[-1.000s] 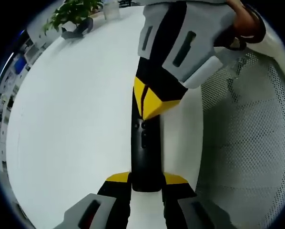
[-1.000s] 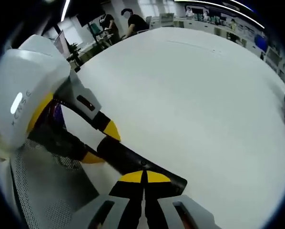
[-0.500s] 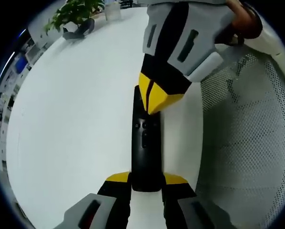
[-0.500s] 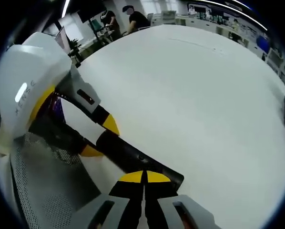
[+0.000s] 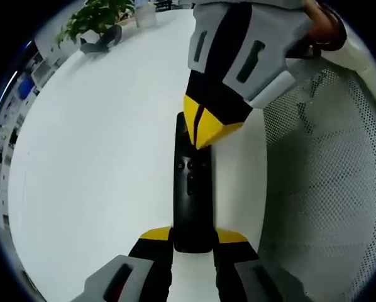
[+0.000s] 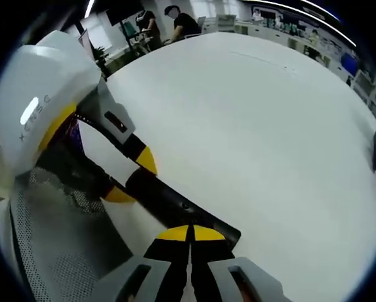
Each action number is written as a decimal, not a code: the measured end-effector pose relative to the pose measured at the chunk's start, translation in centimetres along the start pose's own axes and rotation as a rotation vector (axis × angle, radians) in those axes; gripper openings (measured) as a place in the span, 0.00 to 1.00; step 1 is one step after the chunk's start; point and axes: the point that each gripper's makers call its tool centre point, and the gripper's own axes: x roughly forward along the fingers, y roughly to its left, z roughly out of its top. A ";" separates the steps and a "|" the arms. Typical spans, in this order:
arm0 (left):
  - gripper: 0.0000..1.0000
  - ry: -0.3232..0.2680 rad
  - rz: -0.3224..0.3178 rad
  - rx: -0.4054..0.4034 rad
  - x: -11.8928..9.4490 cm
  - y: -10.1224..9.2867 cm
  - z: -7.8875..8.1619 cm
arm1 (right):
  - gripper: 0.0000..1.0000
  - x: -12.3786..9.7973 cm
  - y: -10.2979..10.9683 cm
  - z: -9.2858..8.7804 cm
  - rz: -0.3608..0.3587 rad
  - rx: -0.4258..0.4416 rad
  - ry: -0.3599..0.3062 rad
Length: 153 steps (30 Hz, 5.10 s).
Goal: Press the specified remote control buttons in sequence, fully releasing each button before pressing the next.
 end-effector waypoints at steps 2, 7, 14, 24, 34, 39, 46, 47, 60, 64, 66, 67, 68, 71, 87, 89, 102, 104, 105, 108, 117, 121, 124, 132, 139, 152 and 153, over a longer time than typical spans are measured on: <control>0.22 -0.003 0.001 -0.001 0.0 0.0 0.0 | 0.00 0.1 -0.1 0.0 -0.001 0.018 -0.005; 0.22 -0.011 -0.001 -0.001 0.0 0.0 0.0 | 0.00 0.1 0.0 -0.1 -0.017 0.010 -0.027; 0.23 0.007 -0.007 0.015 0.0 0.0 0.0 | 0.00 0.2 -0.1 -0.1 -0.011 0.021 -0.025; 0.22 0.026 -0.005 0.016 0.0 0.0 0.0 | 0.00 -0.1 0.1 -0.1 -0.005 0.047 -0.044; 0.22 0.024 -0.011 0.023 0.0 0.0 0.0 | 0.00 -0.5 0.0 -0.7 -0.021 0.010 -0.031; 0.22 0.029 -0.018 0.023 0.0 0.0 0.0 | 0.00 -0.5 0.5 -0.4 0.007 -0.001 -0.020; 0.22 0.014 -0.022 0.012 0.0 0.1 0.0 | 0.00 -0.1 0.5 -0.5 -0.015 -0.003 0.000; 0.22 0.013 -0.021 0.013 0.0 0.1 0.0 | 0.00 -0.1 0.4 -0.6 -0.010 0.003 -0.002; 0.23 0.012 -0.017 0.028 0.0 0.0 -0.1 | 0.00 -0.2 0.5 -0.6 0.010 0.050 -0.043; 0.23 -0.013 -0.022 0.030 -0.1 0.0 -0.2 | 0.00 -0.3 0.6 -0.5 0.009 0.049 -0.051; 0.23 -0.021 -0.018 0.037 -0.1 -0.1 -0.2 | 0.00 -0.6 0.5 -0.3 0.001 0.040 -0.063; 0.23 -0.021 -0.016 0.044 -0.1 -0.1 -0.1 | 0.00 -0.7 0.3 0.0 0.002 0.037 -0.072; 0.23 -0.020 -0.016 0.044 -0.1 -0.1 -0.1 | 0.00 -0.7 0.3 0.1 0.008 0.035 -0.075; 0.23 -0.015 -0.015 0.043 -0.1 0.0 -0.1 | 0.00 -0.5 0.3 0.3 0.011 0.016 -0.065; 0.23 -0.057 -0.030 0.042 -0.1 0.0 -0.1 | 0.00 0.1 0.2 0.1 0.014 -0.027 -0.013; 0.23 -0.060 -0.033 0.043 -0.1 0.1 -0.1 | 0.00 0.2 0.3 0.1 0.020 -0.032 -0.002; 0.23 -0.074 -0.052 0.047 -0.1 0.0 0.0 | 0.00 0.4 0.3 0.0 0.006 -0.055 0.047; 0.23 -0.075 -0.055 0.054 -0.1 0.0 0.0 | 0.00 0.4 0.2 0.1 -0.001 -0.058 0.037; 0.23 -0.078 -0.058 0.055 -0.1 0.1 0.0 | 0.00 0.4 0.2 0.1 -0.002 -0.051 0.037; 0.23 -0.087 -0.064 0.043 -0.1 0.1 0.0 | 0.00 0.3 0.1 0.2 0.004 -0.020 0.033; 0.22 -0.123 -0.053 0.040 -0.2 0.1 0.0 | 0.00 0.2 0.0 0.3 0.062 0.164 0.063; 0.22 -0.102 -0.050 0.049 -0.1 0.0 0.1 | 0.00 0.2 0.1 0.6 0.073 0.187 0.072; 0.22 -0.087 -0.045 0.051 -0.1 0.0 0.1 | 0.00 0.3 0.4 1.1 0.093 0.229 0.068; 0.22 -0.083 -0.042 0.047 -0.1 0.1 0.0 | 0.00 1.1 0.7 2.5 0.118 0.243 0.070; 0.22 -0.080 -0.044 0.041 -0.1 0.1 0.0 | 0.00 1.7 0.8 2.2 0.125 0.241 0.101; 0.22 -0.098 -0.054 0.012 -0.1 0.2 0.1 | 0.00 2.1 0.5 2.4 0.099 0.210 0.121; 0.22 -0.098 -0.054 0.012 -0.1 0.2 0.1 | 0.00 2.1 0.5 2.4 0.098 0.208 0.122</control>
